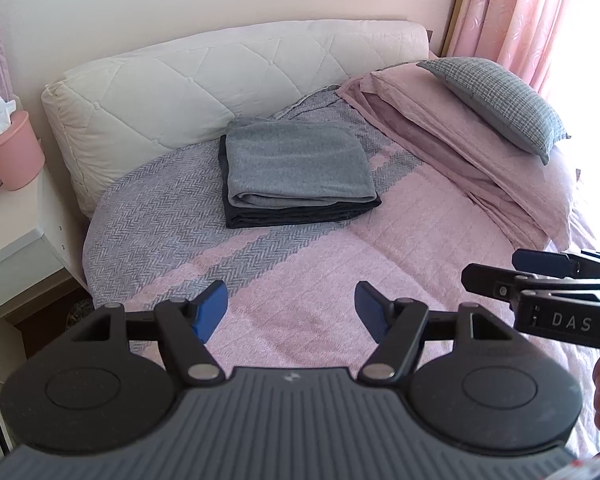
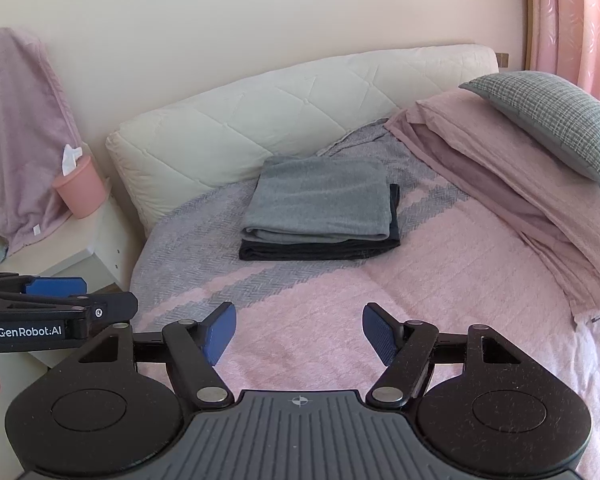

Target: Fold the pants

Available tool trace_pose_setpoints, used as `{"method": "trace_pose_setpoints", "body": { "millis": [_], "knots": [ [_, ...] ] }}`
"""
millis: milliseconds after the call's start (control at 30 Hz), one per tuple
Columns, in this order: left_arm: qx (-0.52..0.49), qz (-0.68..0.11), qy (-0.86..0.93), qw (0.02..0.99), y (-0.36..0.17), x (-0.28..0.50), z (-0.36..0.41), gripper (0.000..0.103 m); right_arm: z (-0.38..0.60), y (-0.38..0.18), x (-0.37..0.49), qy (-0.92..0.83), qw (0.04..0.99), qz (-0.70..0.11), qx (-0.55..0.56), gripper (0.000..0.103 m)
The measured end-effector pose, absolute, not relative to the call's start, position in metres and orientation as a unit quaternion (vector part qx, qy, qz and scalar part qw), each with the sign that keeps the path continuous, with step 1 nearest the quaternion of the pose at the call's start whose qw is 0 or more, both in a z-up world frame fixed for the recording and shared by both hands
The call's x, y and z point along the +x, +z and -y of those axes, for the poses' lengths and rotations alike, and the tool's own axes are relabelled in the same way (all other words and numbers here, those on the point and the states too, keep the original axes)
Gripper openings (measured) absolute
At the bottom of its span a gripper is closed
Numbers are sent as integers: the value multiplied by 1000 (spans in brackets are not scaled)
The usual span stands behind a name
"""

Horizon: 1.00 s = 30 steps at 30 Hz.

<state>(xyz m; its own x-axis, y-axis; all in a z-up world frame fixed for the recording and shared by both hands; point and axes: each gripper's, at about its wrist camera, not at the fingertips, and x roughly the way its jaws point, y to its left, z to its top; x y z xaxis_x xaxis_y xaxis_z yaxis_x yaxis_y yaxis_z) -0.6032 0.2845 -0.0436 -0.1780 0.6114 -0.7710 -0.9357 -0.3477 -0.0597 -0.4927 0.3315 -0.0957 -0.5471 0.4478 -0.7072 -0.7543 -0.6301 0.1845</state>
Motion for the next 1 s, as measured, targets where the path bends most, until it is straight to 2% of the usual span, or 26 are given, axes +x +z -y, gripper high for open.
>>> {"method": "trace_pose_setpoints", "body": {
  "millis": [1000],
  "knots": [
    [-355, -223, 741, 525, -40, -597, -279, 67, -326, -91, -489, 849, 354, -240, -309, 67]
  ]
}}
